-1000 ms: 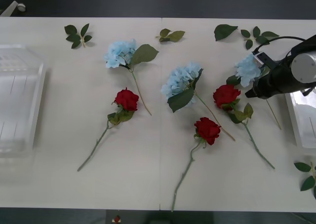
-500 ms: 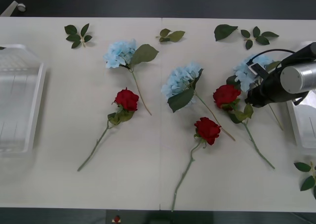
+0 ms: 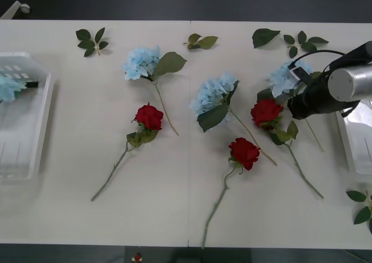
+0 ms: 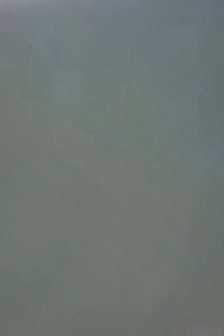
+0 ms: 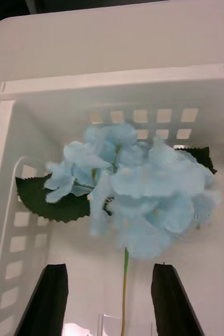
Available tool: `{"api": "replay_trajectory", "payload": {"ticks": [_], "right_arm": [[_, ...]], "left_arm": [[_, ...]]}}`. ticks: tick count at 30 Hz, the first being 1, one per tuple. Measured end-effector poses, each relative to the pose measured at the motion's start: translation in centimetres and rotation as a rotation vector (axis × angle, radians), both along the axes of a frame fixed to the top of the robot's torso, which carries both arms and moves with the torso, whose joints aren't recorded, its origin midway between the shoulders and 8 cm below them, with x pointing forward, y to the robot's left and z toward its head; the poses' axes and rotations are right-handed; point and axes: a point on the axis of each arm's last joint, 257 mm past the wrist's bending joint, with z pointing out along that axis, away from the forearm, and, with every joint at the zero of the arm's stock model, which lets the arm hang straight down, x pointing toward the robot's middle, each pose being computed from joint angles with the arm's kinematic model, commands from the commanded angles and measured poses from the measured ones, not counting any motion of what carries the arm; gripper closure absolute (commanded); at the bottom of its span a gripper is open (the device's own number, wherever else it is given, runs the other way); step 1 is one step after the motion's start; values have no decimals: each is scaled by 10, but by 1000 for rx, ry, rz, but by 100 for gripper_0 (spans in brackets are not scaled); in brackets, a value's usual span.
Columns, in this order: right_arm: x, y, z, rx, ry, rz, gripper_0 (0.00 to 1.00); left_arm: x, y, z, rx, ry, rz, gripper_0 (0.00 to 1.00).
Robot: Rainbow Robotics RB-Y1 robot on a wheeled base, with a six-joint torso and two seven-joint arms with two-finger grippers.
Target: Put the red flowers into the right box and the blue flowers into the left box
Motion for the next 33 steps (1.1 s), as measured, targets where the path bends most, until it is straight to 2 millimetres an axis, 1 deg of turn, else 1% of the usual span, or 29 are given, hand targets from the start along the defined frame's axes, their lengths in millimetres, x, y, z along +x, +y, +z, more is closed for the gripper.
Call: {"api": "replay_trajectory", "payload": {"ticks": [2,4,6,7,9,11,13,16,17,19,20,22,23,25,28,30,33], "right_arm": [[1,3,10,49,3,-22,100],[1,-1,22,63,0,-26,100],[-1,-1,39,97,-10,-24,100],[-3,0,47,121,-14,-21,100],[-7,3,66,162,-24,-13,100],[-9,4,88,195,-45,-2,100],[-11,11,114,276,-66,4,100],[-14,36,166,519,-101,11,100],[-12,40,182,555,-132,35,100],[-9,44,209,576,-214,118,100],[-11,50,222,602,-241,157,100],[-19,66,247,692,-266,220,100],[-22,72,255,724,-272,245,100],[-26,86,263,754,-282,295,100],[-36,122,275,822,-304,418,100],[-41,147,283,853,-349,506,100],[-50,186,288,901,-395,617,100]], "left_arm": [[1,-4,0,-24,-5,-5,35],[0,-11,1,-61,0,-12,28],[-6,-25,4,-110,34,-30,26],[-9,-33,10,-130,46,-43,25],[-11,-51,27,-151,45,-81,25],[-13,-73,43,-168,50,-132,25],[-12,-98,54,-184,67,-187,25],[3,-139,66,-197,73,-276,25],[8,-155,67,-195,78,-309,25],[19,-186,64,-175,98,-374,25],[22,-200,61,-165,108,-402,25],[30,-230,53,-157,110,-459,23],[34,-244,49,-161,101,-484,21],[41,-276,38,-184,74,-531,20],[43,-317,17,-243,54,-582,19],[38,-337,1,-282,72,-604,18],[21,-367,-15,-312,83,-709,10]]}}
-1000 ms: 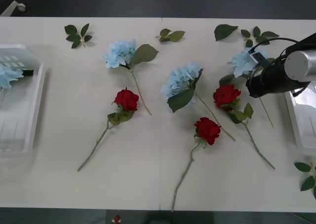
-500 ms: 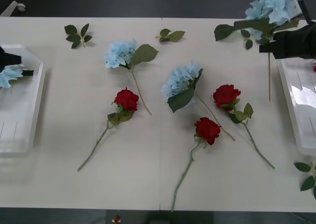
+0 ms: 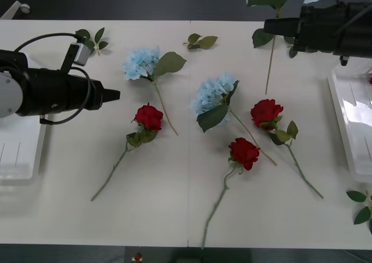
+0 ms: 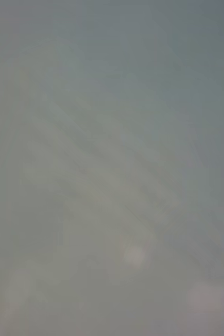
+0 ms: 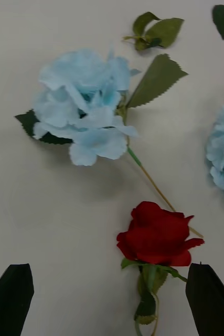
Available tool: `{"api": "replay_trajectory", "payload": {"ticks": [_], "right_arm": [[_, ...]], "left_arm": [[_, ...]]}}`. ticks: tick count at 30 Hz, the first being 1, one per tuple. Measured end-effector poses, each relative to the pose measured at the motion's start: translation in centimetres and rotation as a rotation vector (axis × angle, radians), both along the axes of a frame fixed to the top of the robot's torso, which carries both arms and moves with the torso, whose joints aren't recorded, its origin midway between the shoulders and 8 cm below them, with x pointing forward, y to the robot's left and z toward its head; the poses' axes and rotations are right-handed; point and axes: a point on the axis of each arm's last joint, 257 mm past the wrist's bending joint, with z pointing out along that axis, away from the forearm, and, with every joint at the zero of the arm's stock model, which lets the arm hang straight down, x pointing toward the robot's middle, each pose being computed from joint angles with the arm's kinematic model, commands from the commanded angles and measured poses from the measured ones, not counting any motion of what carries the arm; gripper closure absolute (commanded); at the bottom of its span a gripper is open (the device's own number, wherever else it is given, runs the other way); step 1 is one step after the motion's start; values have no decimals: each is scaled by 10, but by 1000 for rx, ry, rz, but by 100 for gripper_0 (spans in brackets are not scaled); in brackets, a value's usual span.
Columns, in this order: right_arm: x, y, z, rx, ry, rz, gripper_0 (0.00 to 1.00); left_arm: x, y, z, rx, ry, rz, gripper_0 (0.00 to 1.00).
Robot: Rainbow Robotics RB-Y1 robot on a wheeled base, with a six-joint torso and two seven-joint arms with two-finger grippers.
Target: Put the red flowers into the right box and the blue flowers into the left box
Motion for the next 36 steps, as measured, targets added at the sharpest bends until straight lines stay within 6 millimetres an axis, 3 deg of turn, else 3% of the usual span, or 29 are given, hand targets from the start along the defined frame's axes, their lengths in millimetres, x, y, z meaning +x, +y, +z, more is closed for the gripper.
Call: {"api": "replay_trajectory", "payload": {"ticks": [3,9,13,18,29,36], "right_arm": [[-10,35,1,63,4,68,100],[-25,91,-7,137,30,154,100],[-34,123,-18,138,26,195,100],[-43,156,-7,200,13,235,100],[-56,177,-3,239,24,281,100],[-59,177,-3,238,24,290,100]], "left_arm": [[-21,-23,-6,-3,-56,-159,0],[-72,-54,1,-246,-43,-301,0],[-99,-65,4,-234,-226,-461,0],[-125,-91,1,-349,-236,-509,0],[-131,-160,33,-588,-308,-505,0],[-121,-183,52,-650,-353,-474,0]]}}
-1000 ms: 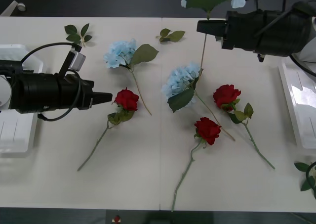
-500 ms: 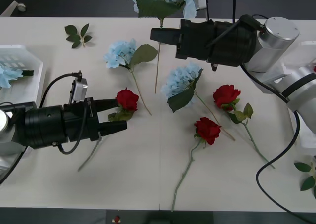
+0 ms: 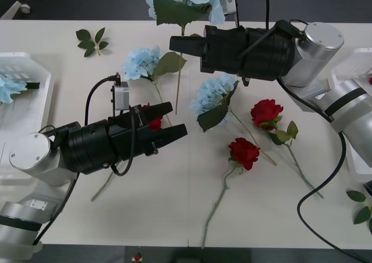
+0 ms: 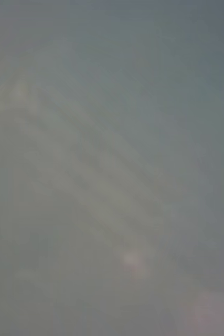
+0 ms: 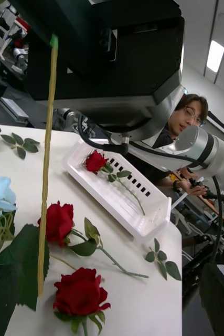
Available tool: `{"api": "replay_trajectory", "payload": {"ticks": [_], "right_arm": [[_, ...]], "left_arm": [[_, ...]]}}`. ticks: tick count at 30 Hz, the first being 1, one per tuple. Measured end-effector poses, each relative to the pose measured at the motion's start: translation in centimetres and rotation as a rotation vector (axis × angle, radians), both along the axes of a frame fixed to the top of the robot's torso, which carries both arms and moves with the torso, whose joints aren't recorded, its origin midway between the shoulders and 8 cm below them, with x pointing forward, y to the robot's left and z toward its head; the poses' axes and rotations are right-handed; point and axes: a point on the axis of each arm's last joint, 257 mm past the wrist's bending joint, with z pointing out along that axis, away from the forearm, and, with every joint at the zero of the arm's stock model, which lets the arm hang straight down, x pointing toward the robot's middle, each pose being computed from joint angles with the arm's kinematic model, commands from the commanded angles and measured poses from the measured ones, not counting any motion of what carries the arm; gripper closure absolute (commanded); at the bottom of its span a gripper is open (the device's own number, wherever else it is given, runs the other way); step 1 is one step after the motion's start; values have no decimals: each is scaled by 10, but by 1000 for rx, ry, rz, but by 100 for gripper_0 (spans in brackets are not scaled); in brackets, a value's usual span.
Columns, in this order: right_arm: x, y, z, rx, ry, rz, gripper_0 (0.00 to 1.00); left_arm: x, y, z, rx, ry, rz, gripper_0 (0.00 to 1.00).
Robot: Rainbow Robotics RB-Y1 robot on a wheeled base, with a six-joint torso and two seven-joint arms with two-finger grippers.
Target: Put the red flowers into the right box and the blue flowers into the left box
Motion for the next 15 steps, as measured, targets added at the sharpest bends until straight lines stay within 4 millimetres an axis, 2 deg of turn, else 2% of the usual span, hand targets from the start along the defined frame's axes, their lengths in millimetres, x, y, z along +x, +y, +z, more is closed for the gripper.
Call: {"api": "replay_trajectory", "payload": {"ticks": [5,10,11,12,14,15], "right_arm": [[-4,0,-1,-3,-2,17,100],[-6,1,-1,-4,-2,25,100],[-6,1,-1,-4,-2,25,100],[-6,1,-1,-4,-2,25,100],[-6,1,-1,-4,-2,25,100],[-6,1,-1,-4,-2,25,100]], "left_arm": [[14,-11,21,-31,-36,25,0],[29,-17,29,-2,-81,64,0],[31,-17,31,2,-88,67,18],[33,-18,32,7,-95,70,29],[37,-19,33,11,-98,69,78],[39,-19,32,12,-95,69,88]]}}
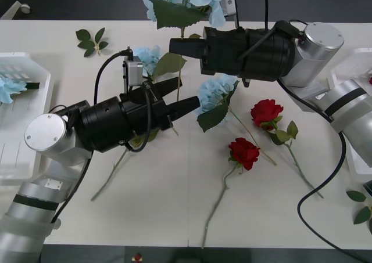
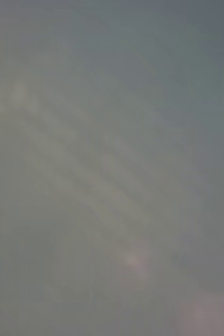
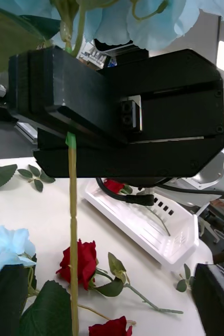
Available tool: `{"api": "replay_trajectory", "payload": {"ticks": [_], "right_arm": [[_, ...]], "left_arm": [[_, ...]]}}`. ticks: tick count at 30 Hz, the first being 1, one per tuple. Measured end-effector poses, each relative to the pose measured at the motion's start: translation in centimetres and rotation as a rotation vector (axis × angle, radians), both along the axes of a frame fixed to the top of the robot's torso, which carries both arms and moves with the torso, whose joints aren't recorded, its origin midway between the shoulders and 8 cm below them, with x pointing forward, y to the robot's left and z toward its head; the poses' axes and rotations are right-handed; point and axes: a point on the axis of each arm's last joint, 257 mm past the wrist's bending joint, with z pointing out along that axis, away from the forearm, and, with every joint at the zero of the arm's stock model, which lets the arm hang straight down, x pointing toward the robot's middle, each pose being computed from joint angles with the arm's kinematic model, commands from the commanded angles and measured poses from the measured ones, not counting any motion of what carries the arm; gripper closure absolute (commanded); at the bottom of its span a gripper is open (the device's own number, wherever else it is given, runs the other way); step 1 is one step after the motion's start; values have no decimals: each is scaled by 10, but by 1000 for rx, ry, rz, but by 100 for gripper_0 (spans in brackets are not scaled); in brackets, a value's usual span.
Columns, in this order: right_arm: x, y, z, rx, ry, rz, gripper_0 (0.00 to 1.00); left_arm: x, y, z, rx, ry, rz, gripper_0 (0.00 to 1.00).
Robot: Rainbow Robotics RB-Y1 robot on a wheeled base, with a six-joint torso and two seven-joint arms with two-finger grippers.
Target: Put the red flowers into the right box and the blue flowers into the left box
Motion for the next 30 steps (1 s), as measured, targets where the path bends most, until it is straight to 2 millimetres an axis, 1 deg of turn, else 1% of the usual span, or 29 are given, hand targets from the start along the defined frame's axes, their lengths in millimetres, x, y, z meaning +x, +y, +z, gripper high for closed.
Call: {"api": "replay_trajectory", "payload": {"ticks": [1,6,20,21,22,23,24,25,27,30], "right_arm": [[0,0,0,0,0,0,100],[0,0,0,1,0,0,100],[1,0,1,2,1,-5,100],[1,0,1,2,1,-5,73],[1,0,1,2,1,-5,42],[1,0,1,2,1,-5,33],[1,0,1,2,1,-5,18],[1,0,1,2,1,-5,6],[3,-1,0,1,1,-10,0],[5,-1,0,0,1,-19,0]], "left_arm": [[3,0,-3,2,7,1,100],[12,1,-11,9,30,6,100],[13,1,-11,8,31,6,100],[13,1,-10,8,31,6,100],[13,1,-10,8,31,6,100],[13,1,-10,7,31,6,100],[13,1,-10,5,32,5,100],[12,1,-9,0,34,4,100],[12,2,-6,-16,38,0,100],[10,8,-2,-31,45,-9,100]]}}
